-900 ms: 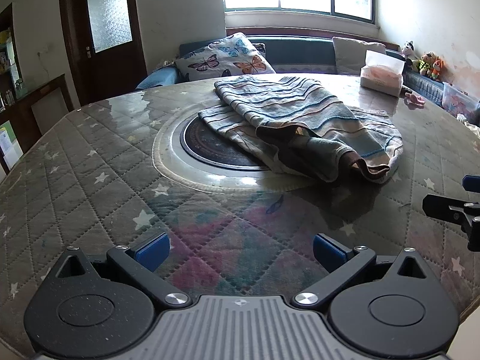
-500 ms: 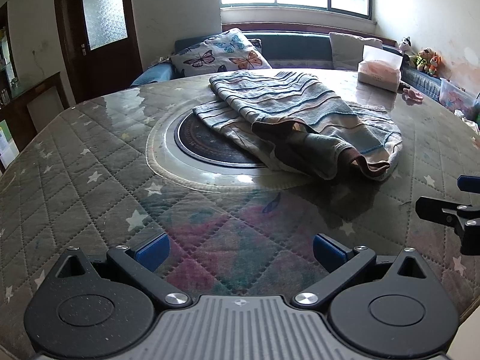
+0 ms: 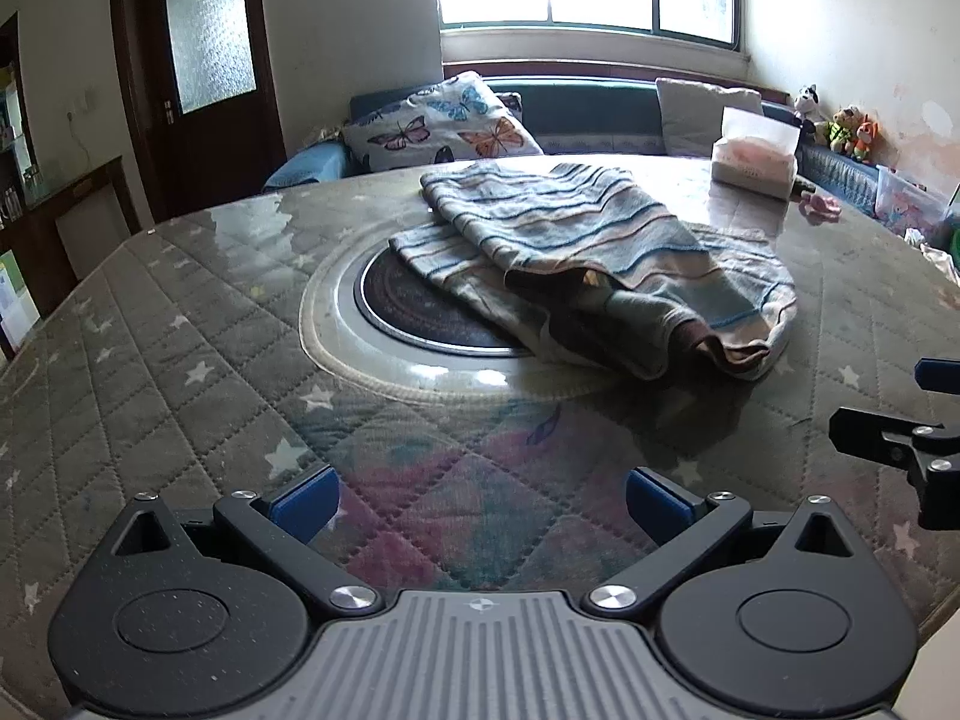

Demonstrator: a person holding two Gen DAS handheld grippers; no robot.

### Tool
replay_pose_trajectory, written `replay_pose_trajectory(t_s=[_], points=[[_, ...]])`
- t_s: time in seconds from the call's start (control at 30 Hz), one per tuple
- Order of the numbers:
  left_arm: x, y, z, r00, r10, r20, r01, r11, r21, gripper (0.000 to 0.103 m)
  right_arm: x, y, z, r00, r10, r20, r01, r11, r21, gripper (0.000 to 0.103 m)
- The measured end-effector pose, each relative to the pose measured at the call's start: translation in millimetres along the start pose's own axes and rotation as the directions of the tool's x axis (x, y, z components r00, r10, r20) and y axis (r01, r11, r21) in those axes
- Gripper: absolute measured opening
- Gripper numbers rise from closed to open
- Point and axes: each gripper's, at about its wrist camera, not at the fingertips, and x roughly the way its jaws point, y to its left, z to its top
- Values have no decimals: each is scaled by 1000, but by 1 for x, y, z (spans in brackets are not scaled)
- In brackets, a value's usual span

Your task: Fold clothes

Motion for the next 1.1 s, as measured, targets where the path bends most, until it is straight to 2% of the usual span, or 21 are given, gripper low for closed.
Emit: replay_pose_trajectory(t_s=[0.3,0.6,0.83,1.1], points=[[-14,0,-4,999,-24,23,24,1000,5,103,-23,-1,1,999,-29,34,28,1000,8,103],[-15,1,0,999,-44,31,43,999,31,103,-29,3,3,998,-48,33,48,999,6,103],[-6,6,7,999,-41,26,41,999,21,103,-19,-2,6,998,-58,8,58,998,27,103],[13,16,26,1000,-12,8,12,1000,-16,102,6,-8,26,999,-33,-19,33,999,9,103]])
